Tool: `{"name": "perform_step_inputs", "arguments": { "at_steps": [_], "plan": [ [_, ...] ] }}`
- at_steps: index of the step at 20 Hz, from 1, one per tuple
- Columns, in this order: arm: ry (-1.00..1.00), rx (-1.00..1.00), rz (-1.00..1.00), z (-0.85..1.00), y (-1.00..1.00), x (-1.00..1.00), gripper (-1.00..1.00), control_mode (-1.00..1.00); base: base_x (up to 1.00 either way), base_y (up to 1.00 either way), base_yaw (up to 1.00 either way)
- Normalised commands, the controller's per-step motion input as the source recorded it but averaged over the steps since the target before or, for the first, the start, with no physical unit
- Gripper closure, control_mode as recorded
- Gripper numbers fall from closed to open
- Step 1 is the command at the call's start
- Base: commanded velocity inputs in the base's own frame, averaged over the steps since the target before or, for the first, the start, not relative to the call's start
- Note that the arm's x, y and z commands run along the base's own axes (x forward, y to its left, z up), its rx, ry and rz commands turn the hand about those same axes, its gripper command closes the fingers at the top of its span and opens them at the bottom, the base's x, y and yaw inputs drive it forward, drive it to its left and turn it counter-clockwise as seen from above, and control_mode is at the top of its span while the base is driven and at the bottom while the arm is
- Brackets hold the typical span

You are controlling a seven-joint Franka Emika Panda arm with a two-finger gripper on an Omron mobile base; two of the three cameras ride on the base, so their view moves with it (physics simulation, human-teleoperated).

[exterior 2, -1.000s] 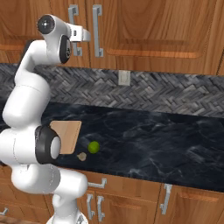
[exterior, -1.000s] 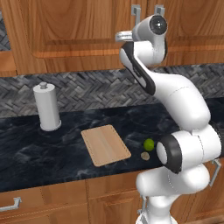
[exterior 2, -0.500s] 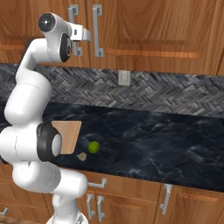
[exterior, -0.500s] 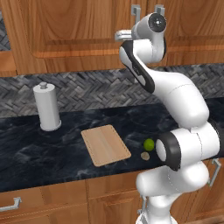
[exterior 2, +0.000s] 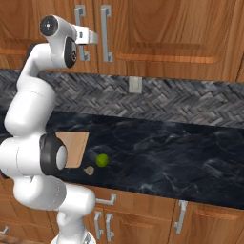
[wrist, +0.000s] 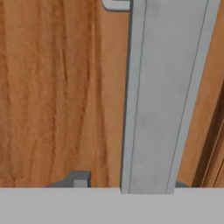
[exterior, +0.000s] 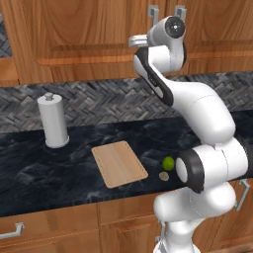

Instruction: Open the cabinet. Place the bowl and condiment on the counter. Then place the lime and garlic on the cutting board.

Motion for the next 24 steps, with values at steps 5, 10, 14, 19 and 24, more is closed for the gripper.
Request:
{"name": "perform_step_inputs", "arguments": {
  "at_steps": [5, 10, 14, 19, 24],
  "plan": [
    [-0.01, 0.00, 0.00, -0.20, 0.16, 0.59, 1.00, -1.00, 0.00, 0.00, 0.00],
    [-0.01, 0.00, 0.10, -0.30, 0.47, 0.49, 1.00, -1.00, 0.00, 0.00, 0.00],
    [0.00, 0.00, 0.15, -0.28, 0.88, 0.47, 1.00, -1.00, 0.00, 0.00, 0.00],
    [0.00, 0.00, 0.17, -0.19, 1.00, 0.25, 1.00, -1.00, 0.00, 0.00, 0.00],
    [0.00, -0.04, 0.05, -0.05, 1.00, 0.03, 1.00, -1.00, 0.00, 0.00, 0.00]
  ]
}}
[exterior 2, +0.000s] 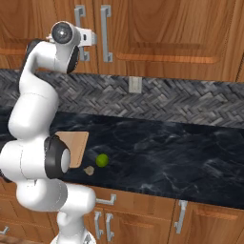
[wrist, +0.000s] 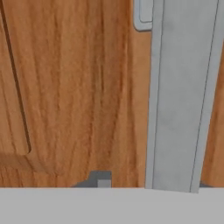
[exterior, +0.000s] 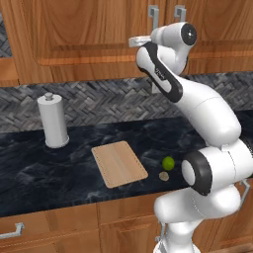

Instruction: Open the cabinet. Place the bowl and condiment on the counter. Then place the lime and garlic on the cutting board.

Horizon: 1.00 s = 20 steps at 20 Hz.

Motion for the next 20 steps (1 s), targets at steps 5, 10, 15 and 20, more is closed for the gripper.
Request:
{"name": "perform_step_inputs", "arguments": {
  "at_steps": [5, 10, 15, 20],
  "plan": [
    [0.00, -0.11, 0.00, -0.01, 1.00, 0.00, 1.00, -1.00, 0.00, 0.00, 0.00],
    [0.00, -0.08, 0.00, 0.00, 1.00, -0.09, 1.00, -1.00, 0.00, 0.00, 0.00],
    [0.00, -0.05, 0.00, 0.00, 1.00, -0.36, 1.00, -1.00, 0.00, 0.00, 0.00],
    [0.00, -0.05, 0.00, 0.00, 1.00, -0.38, 1.00, -1.00, 0.00, 0.00, 0.00]
  ]
}}
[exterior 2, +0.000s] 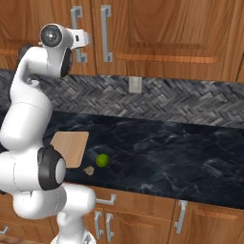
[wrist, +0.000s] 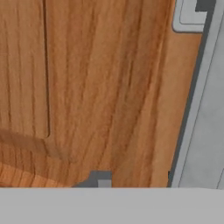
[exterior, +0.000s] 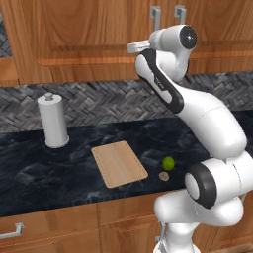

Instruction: Open the cabinet. Place the bowl and condiment on the counter. Then place the lime and garlic on the cutting board.

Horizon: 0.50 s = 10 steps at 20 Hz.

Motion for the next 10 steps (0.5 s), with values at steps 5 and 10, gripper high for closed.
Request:
{"name": "perform_step_inputs", "arguments": {
  "at_steps": [5, 10],
  "plan": [
    [0.00, -0.06, 0.00, 0.00, 1.00, -0.38, 1.00, -1.00, 0.00, 0.00, 0.00],
    [0.00, -0.07, 0.00, 0.00, 1.00, -0.37, 1.00, -1.00, 0.00, 0.00, 0.00]
  ]
}}
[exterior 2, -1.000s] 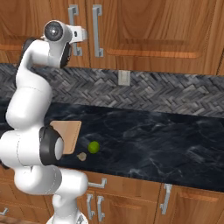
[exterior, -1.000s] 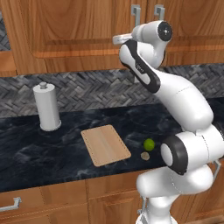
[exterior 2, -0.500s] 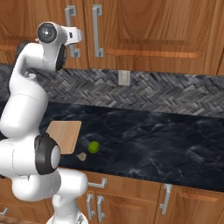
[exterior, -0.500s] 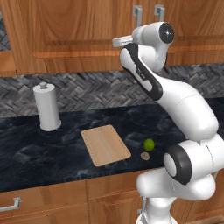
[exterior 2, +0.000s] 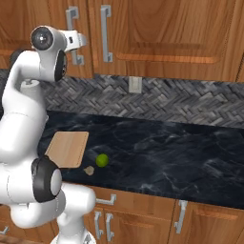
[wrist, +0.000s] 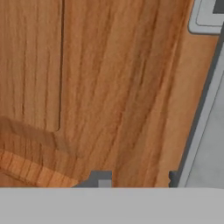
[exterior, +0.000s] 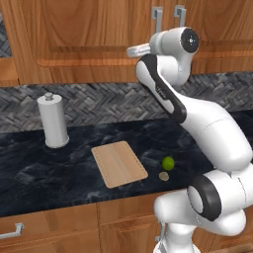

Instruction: Open the cabinet. Place the bowl and condiment on the counter. Then place the lime and garlic on the cutting board.

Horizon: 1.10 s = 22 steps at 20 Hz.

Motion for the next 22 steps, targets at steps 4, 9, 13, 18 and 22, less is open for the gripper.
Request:
{"name": "perform_step_inputs", "arguments": {
  "at_steps": [4, 9, 13, 18, 22],
  "plan": [
    [0.00, -0.09, 0.00, 0.00, 1.00, -0.41, 1.00, -1.00, 0.00, 0.00, 0.00],
    [0.00, -0.08, 0.00, 0.00, 1.00, -0.50, 1.00, -1.00, 0.00, 0.00, 0.00],
    [0.00, -0.09, 0.00, 0.00, 1.00, -0.48, 1.00, -1.00, 0.00, 0.00, 0.00],
    [0.00, -0.09, 0.00, 0.00, 1.00, -0.48, 1.00, -1.00, 0.00, 0.00, 0.00],
    [0.01, -0.08, 0.00, 0.00, 1.00, -0.51, 1.00, -1.00, 0.00, 0.00, 0.00]
  ]
}}
